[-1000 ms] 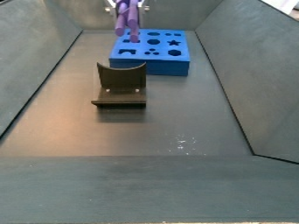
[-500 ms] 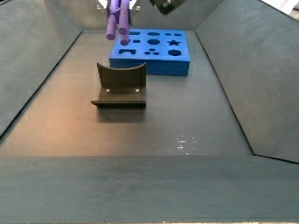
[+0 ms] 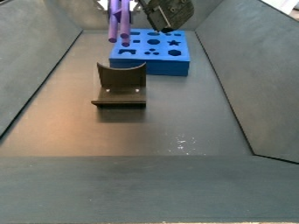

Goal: Pick up the 3 prong object. Move up. Place the 3 prong object on the fixture. Regrasp the 3 prong object. Move to above the board. Insert the 3 prong object.
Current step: Place the 3 prong object on the fixture.

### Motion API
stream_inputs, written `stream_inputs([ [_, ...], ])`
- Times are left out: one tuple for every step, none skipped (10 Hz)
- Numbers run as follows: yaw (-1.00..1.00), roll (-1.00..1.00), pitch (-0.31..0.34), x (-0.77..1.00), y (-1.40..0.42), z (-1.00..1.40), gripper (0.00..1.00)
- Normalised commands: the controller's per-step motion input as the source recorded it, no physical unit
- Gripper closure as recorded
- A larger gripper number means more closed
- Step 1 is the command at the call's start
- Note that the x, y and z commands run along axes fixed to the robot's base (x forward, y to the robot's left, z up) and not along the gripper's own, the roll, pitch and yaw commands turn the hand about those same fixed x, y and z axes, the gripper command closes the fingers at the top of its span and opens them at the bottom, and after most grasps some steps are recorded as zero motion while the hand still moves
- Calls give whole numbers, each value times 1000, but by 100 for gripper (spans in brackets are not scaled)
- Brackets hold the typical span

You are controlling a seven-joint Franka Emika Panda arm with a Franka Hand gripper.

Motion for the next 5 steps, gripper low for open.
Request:
stream_inputs([
  [-69, -204, 49, 67, 30, -8, 100],
  [-99, -1000, 103, 126, 135, -1000, 100],
  [-104, -1000, 100, 128, 136, -1000, 100],
  [-126, -934, 123, 144, 139, -1000, 100],
  [-127, -785, 127, 156, 136, -1000, 100],
])
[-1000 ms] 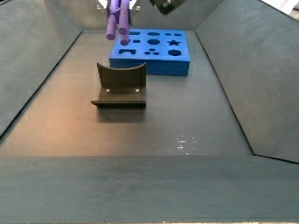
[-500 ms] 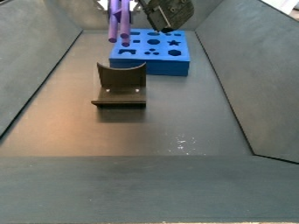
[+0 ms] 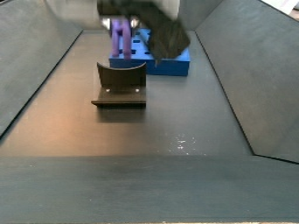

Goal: Pick up the 3 prong object. Move up. Place the 3 prong object on the fixture. Regrasp the 3 prong object. Move to above the board. Insert the 3 prong object.
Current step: Place the 3 prong object on the fixture, then regrasp the 3 prong object.

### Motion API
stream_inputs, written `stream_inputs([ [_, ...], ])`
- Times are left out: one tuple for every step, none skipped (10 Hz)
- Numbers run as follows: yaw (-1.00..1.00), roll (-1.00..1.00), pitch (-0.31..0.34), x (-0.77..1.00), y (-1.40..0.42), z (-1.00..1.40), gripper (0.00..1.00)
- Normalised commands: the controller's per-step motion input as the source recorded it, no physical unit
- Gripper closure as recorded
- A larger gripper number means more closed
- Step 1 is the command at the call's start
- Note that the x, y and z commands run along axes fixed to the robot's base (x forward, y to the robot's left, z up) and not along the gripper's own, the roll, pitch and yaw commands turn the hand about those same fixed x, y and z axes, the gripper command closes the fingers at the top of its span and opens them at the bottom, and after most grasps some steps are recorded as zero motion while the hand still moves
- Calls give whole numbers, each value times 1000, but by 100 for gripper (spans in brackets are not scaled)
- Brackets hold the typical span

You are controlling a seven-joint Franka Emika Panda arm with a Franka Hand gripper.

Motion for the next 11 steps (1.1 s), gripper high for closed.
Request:
stream_inputs([
  [-138, -568, 102, 164, 137, -1000, 100],
  [-148, -400, 76, 170, 142, -1000, 100],
  [-146, -237, 49, 180, 132, -1000, 100],
  [-144, -199, 31, 185, 132, -1000, 100],
  [-133, -170, 7, 157, 118, -818, 100],
  [-121, -156, -3, 132, 94, -623, 100],
  [-102, -145, -21, 106, 66, -383, 100],
  [-93, -139, -30, 98, 56, -267, 100],
  [0, 0, 0, 0, 0, 0, 0],
  [35, 54, -86, 0, 0, 1000, 0],
  [46, 54, -73, -15, 1, 1000, 0],
])
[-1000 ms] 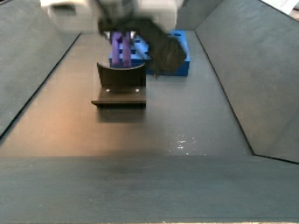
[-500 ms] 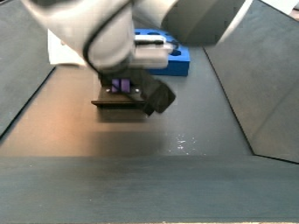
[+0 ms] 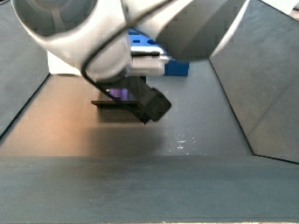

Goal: Pick up the 3 prong object. Move up. Place the 3 prong object on the fixture. Regrasp the 3 prong object. Move to above the board. Insert the 3 prong object.
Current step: Regrasp the 3 prong object.

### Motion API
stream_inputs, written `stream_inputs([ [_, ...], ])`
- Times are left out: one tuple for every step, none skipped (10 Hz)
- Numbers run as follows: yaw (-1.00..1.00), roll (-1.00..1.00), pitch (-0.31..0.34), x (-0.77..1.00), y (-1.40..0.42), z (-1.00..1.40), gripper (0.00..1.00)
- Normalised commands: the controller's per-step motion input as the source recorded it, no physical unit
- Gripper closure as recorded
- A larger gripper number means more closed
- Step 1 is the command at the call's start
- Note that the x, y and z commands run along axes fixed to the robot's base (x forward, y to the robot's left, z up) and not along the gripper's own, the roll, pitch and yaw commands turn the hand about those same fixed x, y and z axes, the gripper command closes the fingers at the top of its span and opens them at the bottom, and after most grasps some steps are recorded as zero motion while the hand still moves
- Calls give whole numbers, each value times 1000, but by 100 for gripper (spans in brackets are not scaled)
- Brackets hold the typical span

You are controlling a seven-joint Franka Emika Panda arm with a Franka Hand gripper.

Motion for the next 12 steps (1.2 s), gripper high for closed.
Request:
stream_inputs([
  [57, 57, -56, -30, 1, 1000, 0],
  [74, 61, -17, -38, -1, 1000, 0],
  [76, 60, 14, -37, 0, 1000, 0],
  [66, 54, 52, -38, 1, 890, 0],
  [56, 48, 69, -38, 2, 771, 0],
  [27, 39, 104, -28, 6, 481, 0],
  [13, 39, 113, -25, 9, 360, 0],
  [12, 1000, 80, -5, -971, 1000, 0],
  [11, 1000, 80, -3, -1000, 974, 0],
  [10, 1000, 69, -29, -1000, 941, 0],
  [9, 1000, 61, -64, -1000, 910, 0],
  [8, 1000, 56, -69, -907, 764, 0],
])
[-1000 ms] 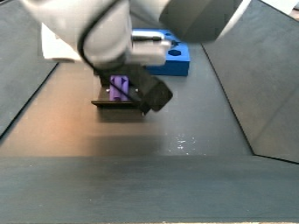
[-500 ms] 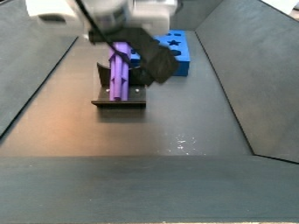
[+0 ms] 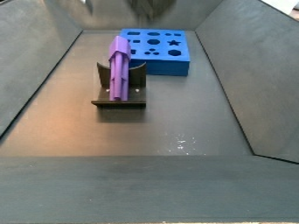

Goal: Pick up the 3 prong object. Move up. Place the 3 prong object on the fixture. Regrasp the 3 prong object. Move to above the board. Insert the 3 prong object.
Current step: Regrasp the 3 prong object.

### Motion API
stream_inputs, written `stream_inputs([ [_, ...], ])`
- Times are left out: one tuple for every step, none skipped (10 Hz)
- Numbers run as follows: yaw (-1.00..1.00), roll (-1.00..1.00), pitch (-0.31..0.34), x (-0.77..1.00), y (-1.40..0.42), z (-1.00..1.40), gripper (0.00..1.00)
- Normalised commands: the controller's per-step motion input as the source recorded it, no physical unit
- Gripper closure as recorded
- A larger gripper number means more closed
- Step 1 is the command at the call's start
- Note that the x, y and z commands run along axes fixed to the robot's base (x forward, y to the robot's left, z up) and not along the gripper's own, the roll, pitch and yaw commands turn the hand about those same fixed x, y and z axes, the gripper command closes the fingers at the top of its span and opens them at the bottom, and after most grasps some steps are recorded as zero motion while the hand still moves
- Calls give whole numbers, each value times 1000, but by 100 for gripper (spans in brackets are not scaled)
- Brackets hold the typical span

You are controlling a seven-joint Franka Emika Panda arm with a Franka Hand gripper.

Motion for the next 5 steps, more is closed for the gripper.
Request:
stream_inputs([
  [9, 1000, 55, -59, -789, 617, 0],
  [9, 1000, 53, -37, -524, 309, 0],
  [9, 1000, 50, -22, -319, 71, 0],
  [9, 1000, 46, -7, -62, -38, 0],
  [9, 1000, 47, -18, 6, 11, 0],
])
